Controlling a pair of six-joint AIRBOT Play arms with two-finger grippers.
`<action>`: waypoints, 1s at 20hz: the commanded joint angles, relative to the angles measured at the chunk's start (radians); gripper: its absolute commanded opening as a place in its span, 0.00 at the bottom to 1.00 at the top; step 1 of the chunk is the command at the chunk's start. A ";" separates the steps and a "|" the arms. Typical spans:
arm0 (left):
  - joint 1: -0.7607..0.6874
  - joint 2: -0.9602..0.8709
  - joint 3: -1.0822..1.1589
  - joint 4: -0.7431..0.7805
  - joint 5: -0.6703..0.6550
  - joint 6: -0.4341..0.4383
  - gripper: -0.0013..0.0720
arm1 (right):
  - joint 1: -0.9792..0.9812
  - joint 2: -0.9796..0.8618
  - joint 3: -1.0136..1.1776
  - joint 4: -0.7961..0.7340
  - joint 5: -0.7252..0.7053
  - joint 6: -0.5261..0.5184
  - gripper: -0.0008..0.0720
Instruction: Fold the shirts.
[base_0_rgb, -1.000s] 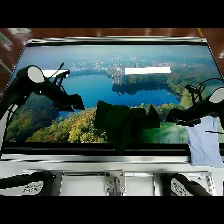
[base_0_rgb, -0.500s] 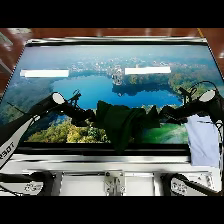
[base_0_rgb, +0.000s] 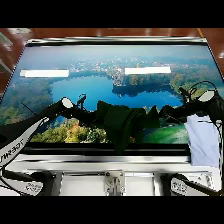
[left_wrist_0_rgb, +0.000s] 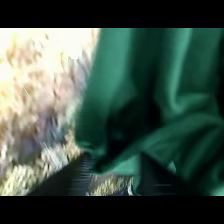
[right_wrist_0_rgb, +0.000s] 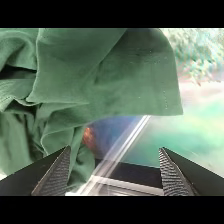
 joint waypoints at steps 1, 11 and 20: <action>-0.007 -0.008 0.000 -0.010 0.006 0.026 0.14 | 0.000 -0.001 0.000 -0.001 -0.043 0.013 0.93; -0.005 0.106 0.004 0.051 -0.013 0.073 0.07 | 0.000 -0.126 0.000 0.106 -0.225 -0.067 0.93; 0.020 0.179 0.004 0.059 -0.021 0.087 0.07 | 0.020 -0.135 0.000 0.344 -0.294 -0.345 0.93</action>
